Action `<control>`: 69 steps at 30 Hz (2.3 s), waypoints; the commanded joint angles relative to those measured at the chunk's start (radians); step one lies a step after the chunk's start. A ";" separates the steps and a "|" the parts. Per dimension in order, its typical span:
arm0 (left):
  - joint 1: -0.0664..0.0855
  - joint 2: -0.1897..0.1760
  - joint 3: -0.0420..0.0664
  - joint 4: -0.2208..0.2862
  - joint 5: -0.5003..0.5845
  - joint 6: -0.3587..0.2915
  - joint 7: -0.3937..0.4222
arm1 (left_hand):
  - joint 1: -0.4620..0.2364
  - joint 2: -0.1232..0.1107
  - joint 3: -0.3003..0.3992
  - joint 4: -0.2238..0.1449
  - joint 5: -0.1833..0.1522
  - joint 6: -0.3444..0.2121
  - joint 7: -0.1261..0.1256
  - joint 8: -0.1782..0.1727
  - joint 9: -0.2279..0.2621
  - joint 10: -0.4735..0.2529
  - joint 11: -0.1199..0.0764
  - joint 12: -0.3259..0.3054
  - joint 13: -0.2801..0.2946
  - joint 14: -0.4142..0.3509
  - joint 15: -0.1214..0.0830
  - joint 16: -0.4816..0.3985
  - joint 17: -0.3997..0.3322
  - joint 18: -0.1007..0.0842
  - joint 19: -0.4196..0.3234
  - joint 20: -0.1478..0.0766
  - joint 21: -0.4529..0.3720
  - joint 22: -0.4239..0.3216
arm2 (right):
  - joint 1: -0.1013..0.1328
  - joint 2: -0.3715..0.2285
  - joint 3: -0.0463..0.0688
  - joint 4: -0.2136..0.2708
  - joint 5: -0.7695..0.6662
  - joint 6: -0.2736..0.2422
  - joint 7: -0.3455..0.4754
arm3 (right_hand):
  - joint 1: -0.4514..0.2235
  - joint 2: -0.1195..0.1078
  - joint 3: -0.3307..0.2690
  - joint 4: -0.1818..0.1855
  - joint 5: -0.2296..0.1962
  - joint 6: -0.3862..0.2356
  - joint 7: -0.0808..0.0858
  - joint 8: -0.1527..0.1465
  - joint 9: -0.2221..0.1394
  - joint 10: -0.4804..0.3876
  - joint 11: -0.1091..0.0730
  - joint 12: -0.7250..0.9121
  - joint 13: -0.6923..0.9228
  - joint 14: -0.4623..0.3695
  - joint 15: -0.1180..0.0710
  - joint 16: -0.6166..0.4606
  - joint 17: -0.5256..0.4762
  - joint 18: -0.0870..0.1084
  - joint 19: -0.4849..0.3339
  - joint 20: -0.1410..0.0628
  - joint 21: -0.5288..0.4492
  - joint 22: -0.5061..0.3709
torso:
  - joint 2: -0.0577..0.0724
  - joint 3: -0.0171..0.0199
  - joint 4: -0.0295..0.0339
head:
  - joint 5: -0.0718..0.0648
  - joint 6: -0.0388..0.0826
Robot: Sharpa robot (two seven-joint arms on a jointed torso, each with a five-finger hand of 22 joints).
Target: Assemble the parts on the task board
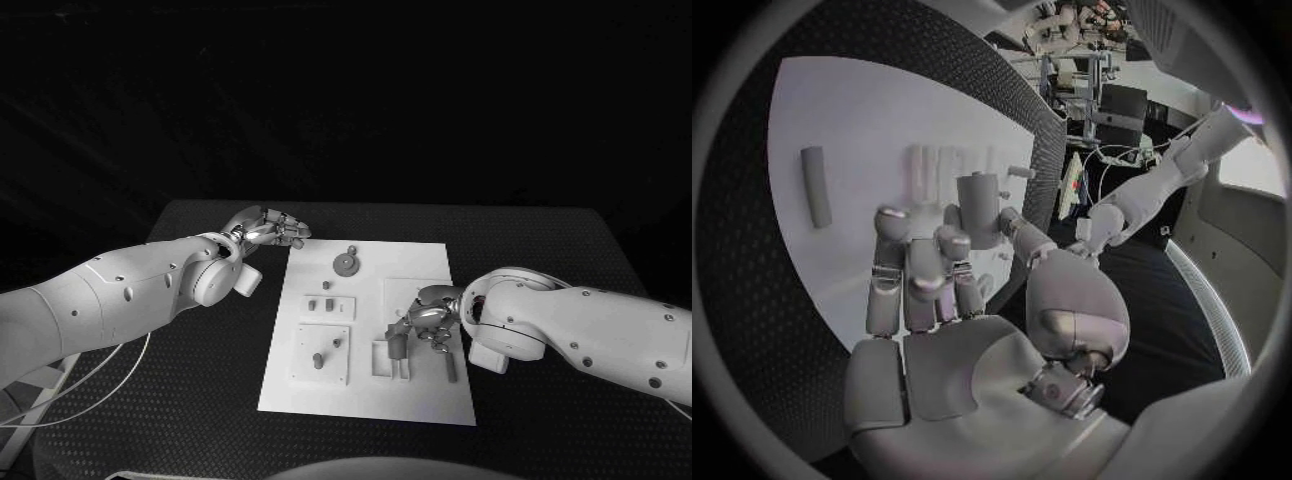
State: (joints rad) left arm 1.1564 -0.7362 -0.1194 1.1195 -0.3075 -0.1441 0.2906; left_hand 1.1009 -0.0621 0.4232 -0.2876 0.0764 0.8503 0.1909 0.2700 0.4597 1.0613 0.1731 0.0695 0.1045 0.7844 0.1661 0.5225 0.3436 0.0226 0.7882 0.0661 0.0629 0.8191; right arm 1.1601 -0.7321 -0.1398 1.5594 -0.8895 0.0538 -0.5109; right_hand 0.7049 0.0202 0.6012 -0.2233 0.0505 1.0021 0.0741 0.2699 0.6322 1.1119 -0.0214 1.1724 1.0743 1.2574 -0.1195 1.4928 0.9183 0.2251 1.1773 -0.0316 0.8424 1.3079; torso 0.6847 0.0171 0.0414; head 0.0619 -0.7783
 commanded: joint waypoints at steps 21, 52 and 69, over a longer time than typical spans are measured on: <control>0.001 0.002 0.001 0.006 0.005 0.011 0.009 | -0.017 -0.001 -0.007 0.001 -0.002 -0.005 -0.001 0.007 -0.001 -0.005 0.001 0.000 -0.002 -0.004 0.006 -0.006 0.002 0.010 -0.004 0.006 0.006 -0.002 | -0.023 0.046 -0.020 -0.051 0.061 0.047 -0.013 | -0.043 -0.023 0.002 0.016 0.002 0.026 0.016 -0.011 -0.002 0.004 0.001 0.002 -0.002 -0.005 -0.005 -0.001 -0.003 0.037 -0.002 -0.006 0.002 0.018 | 0.000 0.0021 -0.0009 | 0.016 -0.010; 0.001 -0.003 0.001 0.009 0.005 0.011 0.006 | -0.020 -0.001 -0.007 0.001 -0.002 -0.005 -0.001 0.007 -0.002 -0.005 0.001 0.000 -0.002 -0.004 0.006 -0.008 0.004 0.010 -0.004 0.006 0.006 -0.002 | -0.032 0.061 -0.027 -0.068 0.056 0.041 -0.013 | -0.083 -0.075 0.018 0.039 0.002 0.022 0.019 -0.021 -0.004 -0.005 0.003 0.003 -0.004 -0.016 -0.004 -0.002 -0.013 0.037 -0.006 -0.007 0.001 0.018 | 0.001 0.0019 -0.0020 | 0.019 -0.014; 0.001 -0.004 0.000 0.009 0.005 0.013 0.005 | -0.021 -0.001 -0.008 0.001 -0.002 -0.006 -0.001 0.007 -0.002 -0.006 0.001 0.000 -0.002 -0.005 0.007 -0.008 0.005 0.010 -0.005 0.006 0.006 -0.002 | -0.036 0.065 -0.028 -0.077 0.047 0.022 -0.013 | -0.095 -0.118 0.035 0.057 0.002 0.008 0.024 -0.031 -0.006 -0.017 0.008 -0.002 -0.009 -0.033 0.000 -0.007 -0.033 0.037 -0.011 -0.007 -0.002 0.017 | 0.000 0.0015 -0.0016 | 0.020 -0.015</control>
State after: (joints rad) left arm 1.1566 -0.7410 -0.1195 1.1257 -0.3073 -0.1430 0.2888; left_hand 1.0892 -0.0658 0.4232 -0.2876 0.0764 0.8503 0.1909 0.2739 0.4584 1.0613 0.1731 0.0695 0.1031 0.7808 0.1697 0.5181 0.3478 0.0224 0.7882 0.0661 0.0629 0.8178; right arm 1.1283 -0.6663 -0.1647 1.4873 -0.8282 0.0826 -0.5177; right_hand 0.6086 -0.0898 0.6389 -0.1708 0.0503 1.0151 0.0970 0.2436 0.6290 1.1024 -0.0161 1.1724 1.0663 1.2286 -0.1192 1.4928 0.8858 0.2339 1.1685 -0.0367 0.8423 1.3075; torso 0.6851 0.0192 0.0395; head 0.0819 -0.7934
